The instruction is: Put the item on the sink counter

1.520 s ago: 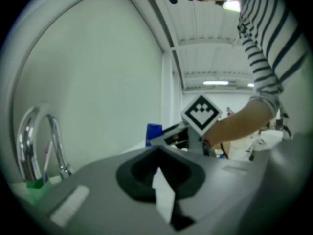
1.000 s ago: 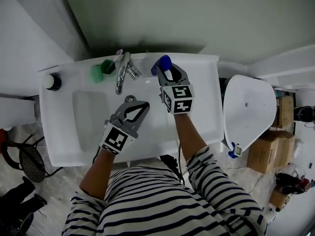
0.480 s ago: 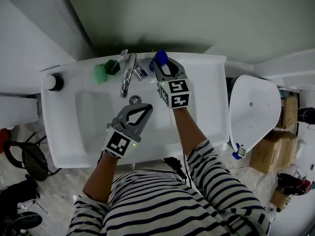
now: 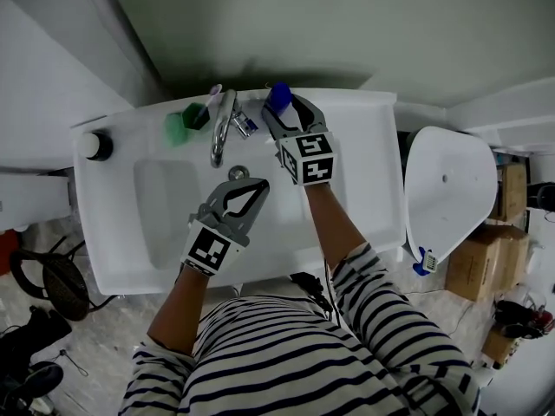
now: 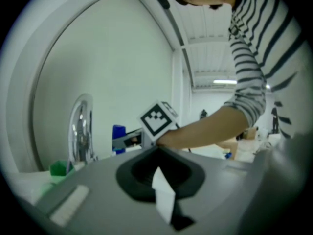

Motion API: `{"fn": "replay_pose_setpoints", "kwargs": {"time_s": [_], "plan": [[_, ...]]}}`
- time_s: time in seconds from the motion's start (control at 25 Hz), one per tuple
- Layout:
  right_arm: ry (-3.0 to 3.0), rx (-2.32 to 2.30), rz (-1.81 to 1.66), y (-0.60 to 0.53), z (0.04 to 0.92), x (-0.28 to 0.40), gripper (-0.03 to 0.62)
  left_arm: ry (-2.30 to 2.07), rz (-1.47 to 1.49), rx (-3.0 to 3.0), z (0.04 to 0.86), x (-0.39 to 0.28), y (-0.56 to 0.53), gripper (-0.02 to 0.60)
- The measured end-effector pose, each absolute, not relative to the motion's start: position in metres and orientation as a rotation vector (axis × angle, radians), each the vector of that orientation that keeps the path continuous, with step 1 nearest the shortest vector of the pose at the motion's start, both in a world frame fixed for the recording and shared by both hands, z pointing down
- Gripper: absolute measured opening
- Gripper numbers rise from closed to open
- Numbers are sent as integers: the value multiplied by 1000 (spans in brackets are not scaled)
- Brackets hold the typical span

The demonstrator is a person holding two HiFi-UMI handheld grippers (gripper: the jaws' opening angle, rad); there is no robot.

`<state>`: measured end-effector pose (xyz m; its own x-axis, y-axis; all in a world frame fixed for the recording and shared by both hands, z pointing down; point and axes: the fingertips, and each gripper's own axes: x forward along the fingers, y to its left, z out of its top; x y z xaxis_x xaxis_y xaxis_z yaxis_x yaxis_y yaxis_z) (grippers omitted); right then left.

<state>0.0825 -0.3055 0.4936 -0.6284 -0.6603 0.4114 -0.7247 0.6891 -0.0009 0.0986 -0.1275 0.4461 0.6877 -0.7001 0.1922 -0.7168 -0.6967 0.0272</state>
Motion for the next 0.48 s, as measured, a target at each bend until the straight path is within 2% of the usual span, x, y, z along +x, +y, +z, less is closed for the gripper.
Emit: {"fn": "replay_pose_setpoints", "kwargs": {"time_s": [0.48], "plan": [[-2580, 1111, 276, -257, 468, 106, 256, -1226, 174, 2781, 430, 96, -116, 6]]}}
